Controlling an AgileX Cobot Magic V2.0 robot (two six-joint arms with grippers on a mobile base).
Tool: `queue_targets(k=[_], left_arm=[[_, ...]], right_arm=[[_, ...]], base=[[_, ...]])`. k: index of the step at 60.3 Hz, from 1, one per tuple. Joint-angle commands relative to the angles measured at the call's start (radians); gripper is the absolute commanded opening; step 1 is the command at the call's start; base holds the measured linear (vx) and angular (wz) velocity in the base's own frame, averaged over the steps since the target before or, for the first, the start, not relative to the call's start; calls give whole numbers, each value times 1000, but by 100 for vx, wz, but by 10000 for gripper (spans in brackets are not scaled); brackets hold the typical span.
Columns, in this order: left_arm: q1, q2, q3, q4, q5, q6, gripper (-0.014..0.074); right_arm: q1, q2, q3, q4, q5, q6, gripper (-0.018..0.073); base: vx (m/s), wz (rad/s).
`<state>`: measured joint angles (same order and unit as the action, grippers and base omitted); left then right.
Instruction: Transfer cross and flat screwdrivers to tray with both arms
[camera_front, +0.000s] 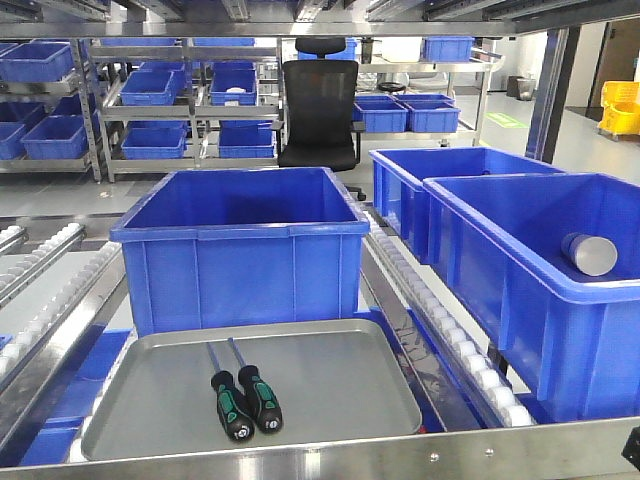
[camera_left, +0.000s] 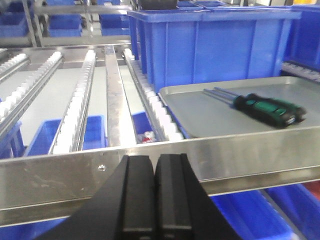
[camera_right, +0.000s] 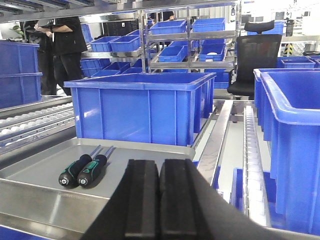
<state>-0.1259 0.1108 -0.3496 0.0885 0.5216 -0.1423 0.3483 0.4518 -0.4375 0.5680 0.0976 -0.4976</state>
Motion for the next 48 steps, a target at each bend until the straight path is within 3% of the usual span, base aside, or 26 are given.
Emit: queue_targets(k=[1,13,24,48], left_arm=[[35,-39,107,-19,-204,3,4],[106,-135,357,-43,-455,-44,4],[107,-135,352,-16,-395,-36,4],[107,-135,352,-16,-394,-36,4]], right_arm=[[-2,3,-28,2,-78,-2,-8],[-2,3,-28,2,-76,-2,-8],[-2,3,-28,2,-77,-2,-8],[-2,3,-28,2,-77,-2,-8]], base=[[0,0],[0,0],[0,0],[0,0]])
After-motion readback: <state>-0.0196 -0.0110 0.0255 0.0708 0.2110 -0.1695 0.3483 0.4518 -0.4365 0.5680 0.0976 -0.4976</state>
